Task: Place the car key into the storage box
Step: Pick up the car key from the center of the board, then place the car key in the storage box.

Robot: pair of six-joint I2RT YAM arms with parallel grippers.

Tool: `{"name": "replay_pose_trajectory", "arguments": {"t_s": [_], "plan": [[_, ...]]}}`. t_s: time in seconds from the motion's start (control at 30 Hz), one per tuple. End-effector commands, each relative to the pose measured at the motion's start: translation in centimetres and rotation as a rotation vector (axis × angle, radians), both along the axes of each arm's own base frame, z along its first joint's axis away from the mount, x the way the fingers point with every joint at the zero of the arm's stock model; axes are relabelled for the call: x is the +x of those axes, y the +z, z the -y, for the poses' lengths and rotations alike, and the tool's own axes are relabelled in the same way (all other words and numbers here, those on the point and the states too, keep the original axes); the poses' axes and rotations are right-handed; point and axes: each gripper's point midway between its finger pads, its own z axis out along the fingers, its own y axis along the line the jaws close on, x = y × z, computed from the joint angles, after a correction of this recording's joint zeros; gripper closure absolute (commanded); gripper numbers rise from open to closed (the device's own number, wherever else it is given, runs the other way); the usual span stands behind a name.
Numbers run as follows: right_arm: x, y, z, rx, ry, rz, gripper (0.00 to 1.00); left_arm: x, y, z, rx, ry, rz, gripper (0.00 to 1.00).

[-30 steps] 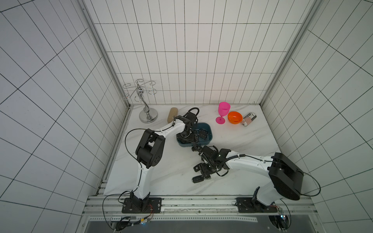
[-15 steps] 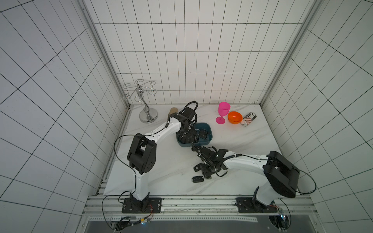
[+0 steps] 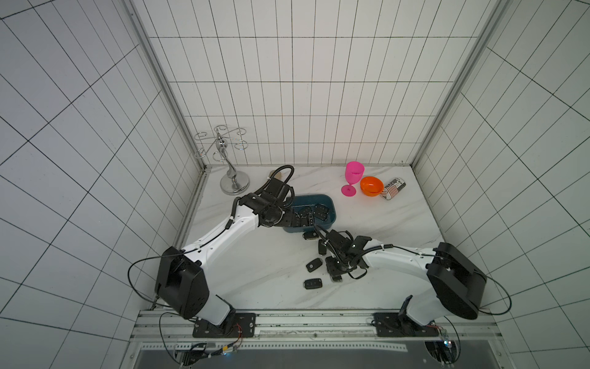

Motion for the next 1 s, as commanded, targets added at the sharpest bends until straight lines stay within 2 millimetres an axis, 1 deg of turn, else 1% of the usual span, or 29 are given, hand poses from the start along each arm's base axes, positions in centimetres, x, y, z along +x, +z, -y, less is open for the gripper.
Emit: {"name": "replay_pose_trajectory", "arguments": {"t_s": [0.0,0.1,0.17,0.23,0.3,0.37,0.47,0.6,0.7,0.8,0.87,0.97], "plan": [[-0.6,-0.8,4.8,-0.121,-0.063,-0.033,0.64,-2.3,0.5,1.0,-0.085,-0.026,0.007,0.35],[0.7,1.0,5.9,-0.115,-0.092,0.006,0.65,-5.2,-0.5,1.6,-0.061,-0.060,0.000,0.35],[1.8,2.7,6.5,-0.121,-0.097,0.038,0.65,-7.3,-1.6,2.3,-0.062,-0.080,-0.026,0.36],[3.0,4.6,6.6,-0.121,-0.098,0.071,0.64,-9.1,-2.6,2.9,-0.042,-0.100,-0.024,0.36],[4.4,6.8,6.3,-0.104,-0.096,0.110,0.64,-10.8,-3.5,3.2,-0.032,-0.109,-0.021,0.37],[6.1,9.0,5.3,-0.077,-0.083,0.150,0.64,-12.4,-4.6,3.5,-0.031,-0.119,-0.013,0.37],[8.9,11.6,3.4,-0.041,-0.059,0.200,0.64,-14.6,-5.9,3.8,-0.026,-0.135,-0.010,0.38],[12.6,13.8,0.0,0.011,-0.016,0.227,0.64,-16.7,-7.6,4.2,-0.002,-0.162,-0.013,0.39],[15.2,14.1,-2.7,0.045,0.013,0.220,0.64,-17.8,-8.7,4.6,0.028,-0.186,-0.011,0.39],[17.7,13.7,-5.5,0.082,0.032,0.205,0.64,-18.7,-9.2,5.3,0.035,-0.218,0.002,0.40],[19.2,13.0,-6.7,0.084,0.034,0.199,0.65,-19.0,-9.4,5.8,0.034,-0.231,0.004,0.40],[20.9,11.8,-8.1,0.089,0.039,0.202,0.64,-19.5,-9.8,6.4,0.035,-0.257,0.003,0.40]]}}
